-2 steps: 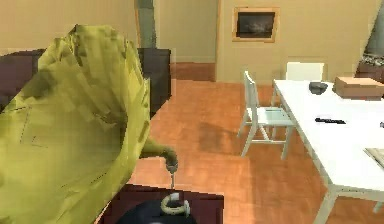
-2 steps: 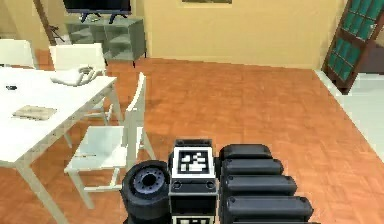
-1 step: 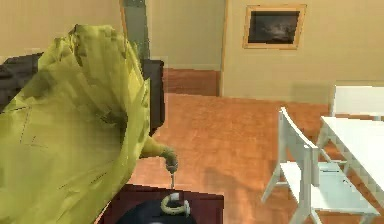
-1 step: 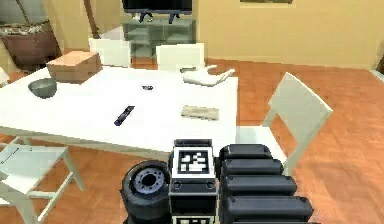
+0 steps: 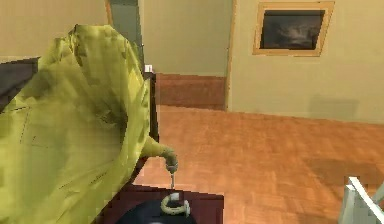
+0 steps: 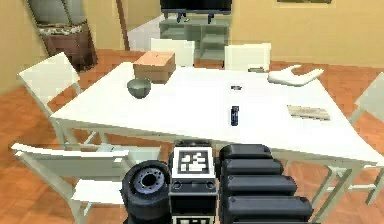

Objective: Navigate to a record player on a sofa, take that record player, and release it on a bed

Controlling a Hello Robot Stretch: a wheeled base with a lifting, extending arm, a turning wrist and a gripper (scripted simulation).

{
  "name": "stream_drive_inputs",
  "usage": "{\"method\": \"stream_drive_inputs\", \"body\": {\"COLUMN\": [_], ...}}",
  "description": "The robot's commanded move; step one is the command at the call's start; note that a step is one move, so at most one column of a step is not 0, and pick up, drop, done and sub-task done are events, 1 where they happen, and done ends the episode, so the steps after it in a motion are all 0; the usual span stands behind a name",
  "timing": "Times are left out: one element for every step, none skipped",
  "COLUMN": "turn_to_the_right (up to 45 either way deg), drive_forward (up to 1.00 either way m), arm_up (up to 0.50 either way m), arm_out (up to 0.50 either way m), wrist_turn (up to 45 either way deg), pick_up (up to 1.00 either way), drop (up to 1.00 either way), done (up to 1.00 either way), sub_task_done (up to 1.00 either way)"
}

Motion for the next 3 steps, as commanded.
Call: {"method": "stream_drive_inputs", "body": {"turn_to_the_right": [3.0, 0.0, 0.0], "drive_forward": [0.0, 1.0, 1.0], "arm_up": [0.0, 0.0, 0.0], "arm_out": [0.0, 0.0, 0.0], "wrist_turn": [0.0, 0.0, 0.0], "pick_up": [0.0, 0.0, 0.0], "drop": [0.0, 0.0, 0.0], "done": [0.0, 0.0, 0.0], "sub_task_done": [0.0, 0.0, 0.0]}}
